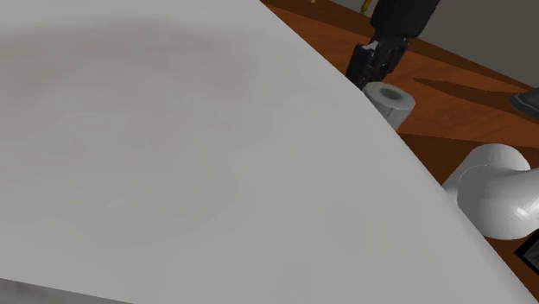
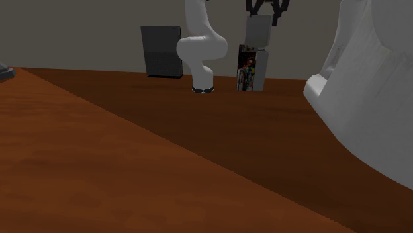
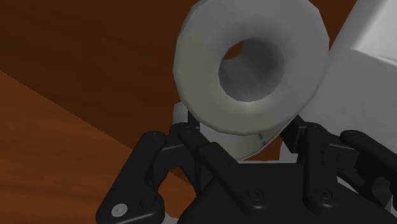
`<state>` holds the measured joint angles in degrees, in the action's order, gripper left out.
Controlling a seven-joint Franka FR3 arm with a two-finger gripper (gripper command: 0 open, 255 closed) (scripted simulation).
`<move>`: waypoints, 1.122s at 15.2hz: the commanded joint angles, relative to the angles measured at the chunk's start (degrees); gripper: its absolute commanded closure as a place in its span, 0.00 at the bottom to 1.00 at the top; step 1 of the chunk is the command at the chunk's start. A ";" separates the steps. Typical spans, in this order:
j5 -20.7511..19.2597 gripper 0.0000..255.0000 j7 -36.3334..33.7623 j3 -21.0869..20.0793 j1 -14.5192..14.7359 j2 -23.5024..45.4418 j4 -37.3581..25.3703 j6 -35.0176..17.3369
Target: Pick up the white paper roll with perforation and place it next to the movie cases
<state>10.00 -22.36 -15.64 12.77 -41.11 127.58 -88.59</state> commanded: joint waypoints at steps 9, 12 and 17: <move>5.40 1.00 -5.95 -4.49 3.81 -10.49 6.14 3.48; 5.90 1.00 -5.79 -4.94 4.06 -11.31 8.87 1.56; 6.75 1.00 -5.59 -5.76 4.58 -12.44 13.26 -1.71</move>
<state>16.50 -27.97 -20.94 14.64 -44.09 139.78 -89.75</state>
